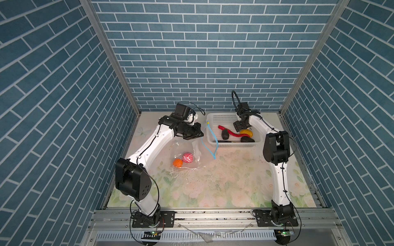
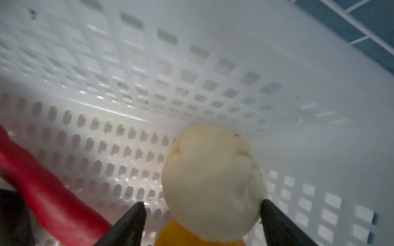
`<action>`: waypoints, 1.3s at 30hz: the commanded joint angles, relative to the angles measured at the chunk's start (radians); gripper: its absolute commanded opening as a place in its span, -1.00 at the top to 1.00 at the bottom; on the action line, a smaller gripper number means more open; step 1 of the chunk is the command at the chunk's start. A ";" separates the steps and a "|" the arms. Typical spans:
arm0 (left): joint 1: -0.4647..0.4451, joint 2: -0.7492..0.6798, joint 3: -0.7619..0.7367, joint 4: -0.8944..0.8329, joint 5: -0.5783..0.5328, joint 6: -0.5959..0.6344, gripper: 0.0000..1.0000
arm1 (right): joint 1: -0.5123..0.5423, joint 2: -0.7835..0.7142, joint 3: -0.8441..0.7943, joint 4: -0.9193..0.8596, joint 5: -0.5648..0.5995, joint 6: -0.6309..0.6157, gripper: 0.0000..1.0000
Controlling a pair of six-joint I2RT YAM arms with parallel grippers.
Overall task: Place the food in the zip-top bag and seal the zipper
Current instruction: 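Lower the right gripper and close it on the cream pear in the basket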
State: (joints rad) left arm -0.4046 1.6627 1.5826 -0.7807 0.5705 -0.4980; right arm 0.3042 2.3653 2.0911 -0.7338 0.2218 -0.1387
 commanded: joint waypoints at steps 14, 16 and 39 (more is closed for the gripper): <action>-0.003 -0.004 0.017 -0.022 0.003 0.019 1.00 | -0.009 0.106 0.123 -0.024 0.026 -0.073 -0.45; -0.002 -0.004 0.015 -0.022 0.003 0.019 1.00 | -0.008 0.102 0.123 -0.022 0.015 -0.063 -0.41; -0.003 -0.009 -0.013 -0.007 0.012 0.021 1.00 | 0.004 -0.027 0.091 0.045 -0.118 0.080 -0.20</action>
State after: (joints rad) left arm -0.4046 1.6623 1.5776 -0.7868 0.5716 -0.4973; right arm 0.3031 2.4180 2.1773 -0.7143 0.1410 -0.1005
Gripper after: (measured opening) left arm 0.045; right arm 0.678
